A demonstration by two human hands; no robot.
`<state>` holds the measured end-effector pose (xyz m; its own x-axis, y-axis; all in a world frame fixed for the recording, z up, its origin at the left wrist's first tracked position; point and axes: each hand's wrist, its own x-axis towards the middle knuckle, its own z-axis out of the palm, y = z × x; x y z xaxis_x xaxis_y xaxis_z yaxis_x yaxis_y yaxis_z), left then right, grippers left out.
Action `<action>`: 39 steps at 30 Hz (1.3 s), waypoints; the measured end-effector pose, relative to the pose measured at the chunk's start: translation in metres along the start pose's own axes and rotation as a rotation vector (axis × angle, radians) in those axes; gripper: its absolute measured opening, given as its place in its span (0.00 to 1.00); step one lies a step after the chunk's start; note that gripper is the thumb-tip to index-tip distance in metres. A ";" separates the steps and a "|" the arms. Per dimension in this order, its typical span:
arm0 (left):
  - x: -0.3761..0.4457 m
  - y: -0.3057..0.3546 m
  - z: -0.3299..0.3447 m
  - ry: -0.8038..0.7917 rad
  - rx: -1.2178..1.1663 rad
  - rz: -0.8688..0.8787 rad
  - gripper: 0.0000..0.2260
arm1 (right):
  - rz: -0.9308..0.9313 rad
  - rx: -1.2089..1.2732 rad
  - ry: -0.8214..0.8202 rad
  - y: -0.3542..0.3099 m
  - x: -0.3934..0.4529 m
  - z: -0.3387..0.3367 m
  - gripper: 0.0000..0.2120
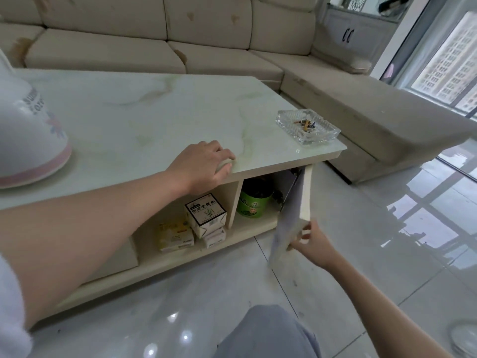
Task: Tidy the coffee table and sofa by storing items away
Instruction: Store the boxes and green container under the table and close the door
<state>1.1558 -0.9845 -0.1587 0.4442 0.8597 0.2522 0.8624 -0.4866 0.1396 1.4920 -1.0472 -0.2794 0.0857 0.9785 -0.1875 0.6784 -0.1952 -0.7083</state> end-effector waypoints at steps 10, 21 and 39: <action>-0.056 -0.064 -0.020 -0.050 -0.062 -0.140 0.21 | -0.115 -0.103 0.090 -0.065 0.050 0.064 0.19; -0.058 -0.060 -0.021 -0.018 -0.081 -0.153 0.20 | 0.089 0.084 0.023 -0.068 0.056 0.127 0.35; -0.059 -0.066 -0.016 0.050 -0.123 -0.139 0.20 | -0.011 -0.312 -0.555 -0.083 0.070 0.240 0.15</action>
<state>1.0692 -1.0056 -0.1674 0.3079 0.9127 0.2688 0.8772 -0.3817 0.2912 1.2665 -0.9783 -0.3965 -0.2563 0.7841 -0.5652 0.8650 -0.0749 -0.4962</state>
